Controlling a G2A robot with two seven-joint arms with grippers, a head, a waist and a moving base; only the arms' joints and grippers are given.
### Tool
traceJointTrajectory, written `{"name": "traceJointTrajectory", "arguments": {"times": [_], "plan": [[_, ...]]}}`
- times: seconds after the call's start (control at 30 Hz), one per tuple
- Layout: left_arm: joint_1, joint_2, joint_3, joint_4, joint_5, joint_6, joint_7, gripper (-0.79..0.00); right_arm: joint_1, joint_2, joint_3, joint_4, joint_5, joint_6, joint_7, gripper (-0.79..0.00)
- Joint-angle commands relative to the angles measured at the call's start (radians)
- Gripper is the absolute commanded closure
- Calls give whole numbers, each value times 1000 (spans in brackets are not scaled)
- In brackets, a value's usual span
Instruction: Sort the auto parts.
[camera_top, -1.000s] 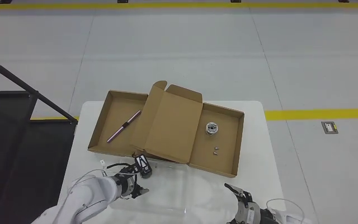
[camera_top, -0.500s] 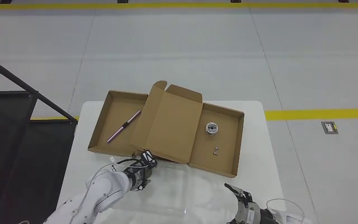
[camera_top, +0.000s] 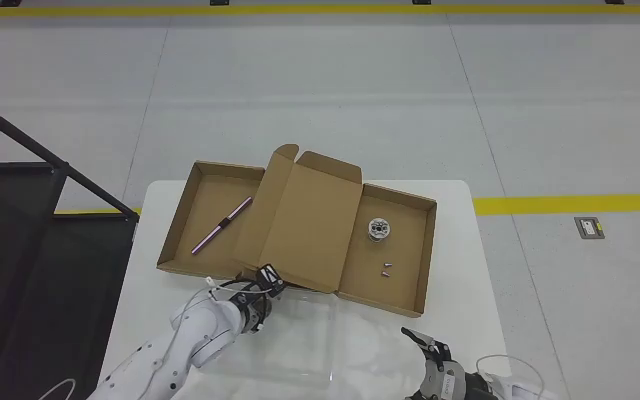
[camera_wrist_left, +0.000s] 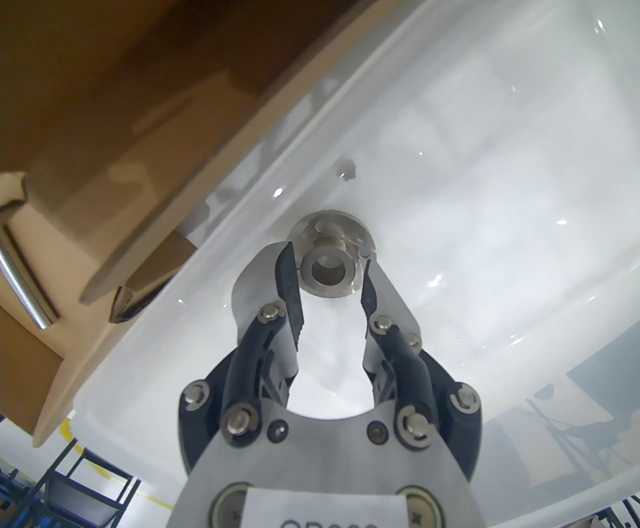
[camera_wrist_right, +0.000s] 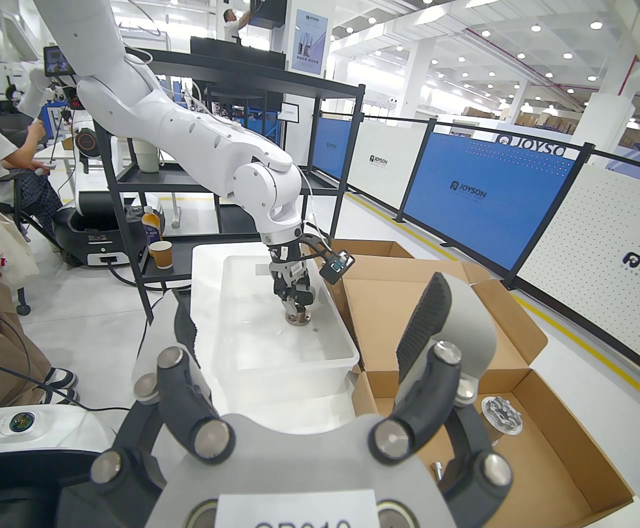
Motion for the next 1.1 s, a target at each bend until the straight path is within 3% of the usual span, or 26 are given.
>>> {"name": "traceJointTrajectory", "arguments": {"times": [0.0, 0.3, 0.37, 0.47, 0.77, 1.07], "plan": [[-4, -7, 5, 10, 10, 7, 0, -329, 0, 0, 0, 0, 0, 0, 0, -785], [-16, -30, 5, 47, 14, 1, 0, -299, 0, 0, 0, 0, 0, 0, 0, -785], [-17, -35, 4, 53, 16, -1, -2, -219, 0, 0, 0, 0, 0, 0, 0, -785], [-17, -40, 1, 57, 19, -4, -3, 0, 0, 0, 0, 0, 0, 0, 0, -785], [32, -31, -58, -15, 49, -9, -13, 0, 0, 0, 0, 0, 0, 0, 0, -785], [185, 21, -216, -220, 14, -121, -37, 0, 0, 0, 0, 0, 0, 0, 0, -785]]}}
